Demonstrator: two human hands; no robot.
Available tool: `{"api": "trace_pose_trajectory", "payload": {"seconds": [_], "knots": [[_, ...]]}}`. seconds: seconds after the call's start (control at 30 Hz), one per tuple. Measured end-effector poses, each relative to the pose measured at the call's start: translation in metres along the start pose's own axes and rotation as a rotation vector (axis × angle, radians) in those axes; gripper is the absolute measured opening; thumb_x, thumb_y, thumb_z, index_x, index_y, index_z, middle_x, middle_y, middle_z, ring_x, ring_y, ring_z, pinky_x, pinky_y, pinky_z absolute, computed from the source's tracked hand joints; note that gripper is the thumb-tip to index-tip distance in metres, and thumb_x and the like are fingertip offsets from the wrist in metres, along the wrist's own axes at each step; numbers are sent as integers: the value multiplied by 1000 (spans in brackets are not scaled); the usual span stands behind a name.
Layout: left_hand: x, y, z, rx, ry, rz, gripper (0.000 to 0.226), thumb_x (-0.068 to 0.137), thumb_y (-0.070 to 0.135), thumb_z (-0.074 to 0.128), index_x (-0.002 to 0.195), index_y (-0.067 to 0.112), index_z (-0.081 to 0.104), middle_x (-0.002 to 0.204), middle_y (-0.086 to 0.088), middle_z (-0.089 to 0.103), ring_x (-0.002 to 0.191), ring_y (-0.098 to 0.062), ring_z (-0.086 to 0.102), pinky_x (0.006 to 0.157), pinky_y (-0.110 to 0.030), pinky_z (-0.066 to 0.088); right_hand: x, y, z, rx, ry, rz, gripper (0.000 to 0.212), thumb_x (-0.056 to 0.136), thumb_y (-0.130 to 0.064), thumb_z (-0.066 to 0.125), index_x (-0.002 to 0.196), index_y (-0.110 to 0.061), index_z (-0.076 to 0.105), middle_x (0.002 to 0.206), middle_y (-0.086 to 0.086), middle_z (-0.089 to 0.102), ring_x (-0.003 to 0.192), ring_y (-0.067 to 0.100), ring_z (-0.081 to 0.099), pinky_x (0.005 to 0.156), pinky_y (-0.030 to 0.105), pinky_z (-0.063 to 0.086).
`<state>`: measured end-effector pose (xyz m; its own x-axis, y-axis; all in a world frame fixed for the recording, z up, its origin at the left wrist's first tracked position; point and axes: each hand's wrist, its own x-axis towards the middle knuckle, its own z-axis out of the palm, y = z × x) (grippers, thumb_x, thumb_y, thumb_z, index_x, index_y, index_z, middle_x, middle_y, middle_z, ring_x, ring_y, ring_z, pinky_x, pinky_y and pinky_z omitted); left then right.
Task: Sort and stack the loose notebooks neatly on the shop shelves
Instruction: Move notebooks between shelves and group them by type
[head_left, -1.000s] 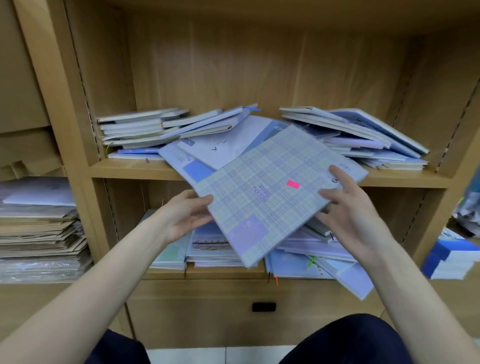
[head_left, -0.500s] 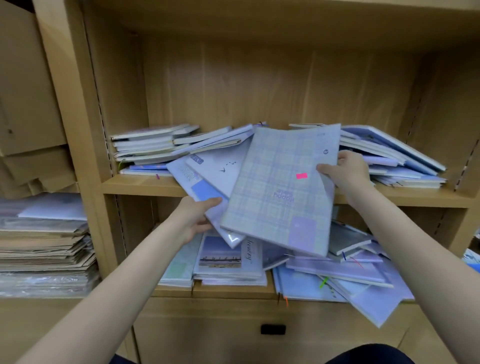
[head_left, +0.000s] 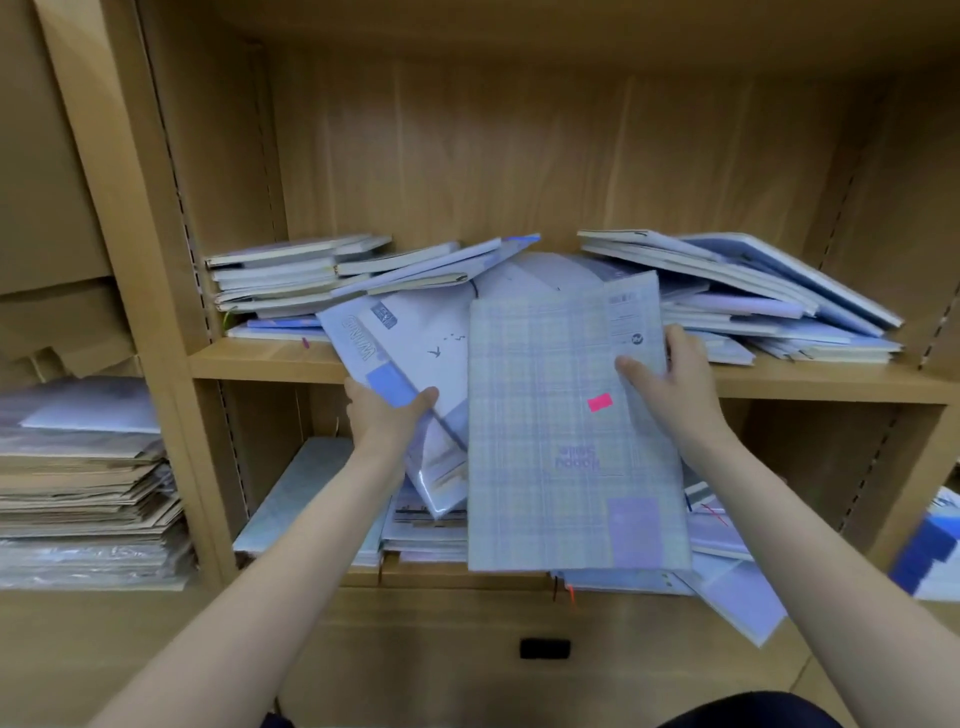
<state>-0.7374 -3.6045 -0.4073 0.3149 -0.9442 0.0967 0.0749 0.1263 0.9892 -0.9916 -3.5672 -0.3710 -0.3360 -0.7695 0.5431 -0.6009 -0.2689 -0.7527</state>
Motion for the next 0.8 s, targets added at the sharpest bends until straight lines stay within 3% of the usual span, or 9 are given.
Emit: {"api": "trace_pose_trajectory", "payload": {"seconds": [0.13, 0.27, 0.43, 0.5, 0.57, 0.63, 0.7, 0.8], "knots": [[-12, -15, -8, -46, -32, 93, 66, 79, 3, 72, 131, 14, 33, 123, -3, 51, 109, -17, 50, 91, -36, 44, 4, -2, 14, -109, -156, -44, 22, 84, -21, 65, 101, -13, 53, 113, 15, 55, 101, 30, 55, 83, 38, 46], [-20, -29, -17, -88, -60, 172, 68, 80, 1, 70, 133, 20, 31, 121, 4, 50, 112, -13, 49, 93, -34, 45, -2, 0, 29, -208, -235, -45, 22, 83, -20, 64, 95, -5, 54, 98, 14, 61, 92, 31, 56, 79, 43, 44], [-38, -41, -35, -114, -130, 254, 52, 81, 4, 67, 115, 32, 39, 96, 30, 55, 82, 21, 53, 66, -9, 46, -20, 6, 36, -50, -378, -85, 33, 72, -34, 68, 93, -12, 56, 99, 18, 59, 89, 33, 59, 79, 49, 49], [-42, -50, -50, -126, -147, 220, 58, 81, 5, 67, 124, 31, 38, 110, 24, 55, 93, 15, 56, 72, -11, 49, -31, 9, 44, -20, -428, -106, 31, 75, -32, 67, 91, -10, 53, 96, 19, 58, 87, 32, 58, 76, 43, 48], [-43, -55, -68, -102, -157, 162, 61, 84, 9, 64, 134, 30, 35, 125, 12, 54, 110, -3, 56, 88, -31, 51, -44, 12, 55, 45, -455, -93, 23, 83, -20, 67, 90, -6, 49, 90, 19, 60, 80, 29, 57, 68, 36, 44], [-43, -58, -90, -50, -179, 122, 53, 90, 13, 58, 134, 32, 36, 132, 7, 52, 118, -14, 53, 96, -46, 47, -59, 15, 65, 90, -471, -75, 26, 82, -23, 67, 87, -6, 47, 83, 18, 58, 72, 22, 53, 63, 33, 39], [-43, -59, -110, 5, -237, 52, 46, 92, 13, 54, 130, 35, 38, 128, 6, 56, 113, -18, 57, 92, -49, 49, -76, 18, 72, 144, -506, -59, 34, 77, -36, 64, 86, -8, 47, 81, 18, 57, 70, 20, 53, 63, 35, 40], [-45, -60, -135, 17, -320, -111, 36, 94, 8, 50, 119, 34, 46, 102, 4, 71, 87, -19, 70, 74, -45, 54, -96, 23, 83, 213, -579, -11, 32, 78, -37, 66, 88, -12, 50, 86, 15, 61, 75, 25, 60, 66, 42, 46]]}}
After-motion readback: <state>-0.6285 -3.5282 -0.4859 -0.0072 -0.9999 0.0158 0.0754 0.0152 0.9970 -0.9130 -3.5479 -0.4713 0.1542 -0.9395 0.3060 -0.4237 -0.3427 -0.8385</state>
